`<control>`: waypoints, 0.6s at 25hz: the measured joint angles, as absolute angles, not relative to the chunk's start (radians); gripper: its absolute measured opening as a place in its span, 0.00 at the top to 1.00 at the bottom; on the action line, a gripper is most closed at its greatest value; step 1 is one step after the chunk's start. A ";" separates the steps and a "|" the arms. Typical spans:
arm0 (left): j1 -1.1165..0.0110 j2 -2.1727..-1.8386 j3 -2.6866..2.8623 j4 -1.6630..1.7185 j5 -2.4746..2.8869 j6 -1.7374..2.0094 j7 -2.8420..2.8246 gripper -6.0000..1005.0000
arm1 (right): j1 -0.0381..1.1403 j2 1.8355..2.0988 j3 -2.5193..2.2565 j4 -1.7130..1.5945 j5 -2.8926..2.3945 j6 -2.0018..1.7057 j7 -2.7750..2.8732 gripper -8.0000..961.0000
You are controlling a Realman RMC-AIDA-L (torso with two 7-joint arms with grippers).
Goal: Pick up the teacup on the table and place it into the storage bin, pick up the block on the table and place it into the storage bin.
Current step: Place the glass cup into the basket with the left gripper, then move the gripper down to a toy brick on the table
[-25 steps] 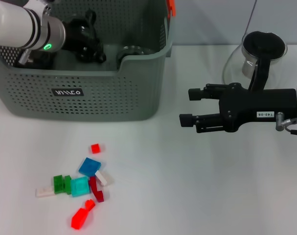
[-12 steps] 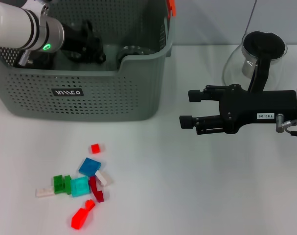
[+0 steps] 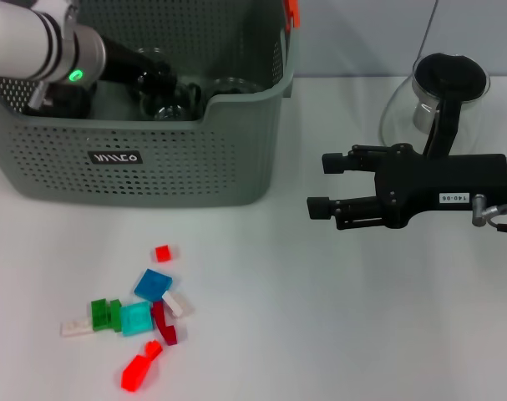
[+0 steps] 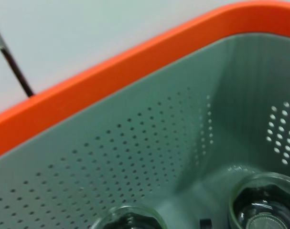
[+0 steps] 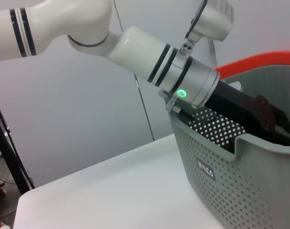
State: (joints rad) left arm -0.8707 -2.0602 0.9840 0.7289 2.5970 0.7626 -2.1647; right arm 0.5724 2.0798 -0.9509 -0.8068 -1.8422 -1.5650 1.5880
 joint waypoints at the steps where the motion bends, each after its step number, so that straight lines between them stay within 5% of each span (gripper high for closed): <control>1: -0.865 -2.060 0.984 0.749 2.601 0.777 -2.178 0.58 | 0.572 2.079 -0.951 -0.807 -1.842 -1.565 1.588 0.08; 6: -0.788 -2.061 0.977 1.022 2.611 0.954 -2.276 0.32 | 0.571 2.077 -0.947 -0.809 -1.842 -1.565 1.590 0.08; 15: -0.637 -2.091 0.864 1.502 2.332 1.325 -2.289 0.20 | 0.575 2.072 -0.946 -0.808 -1.842 -1.561 1.588 0.08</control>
State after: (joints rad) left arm -0.6368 -2.0908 0.8644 1.5022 2.3324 1.3249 -2.2887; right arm 0.5754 2.0719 -0.9458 -0.8076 -1.8421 -1.5611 1.5884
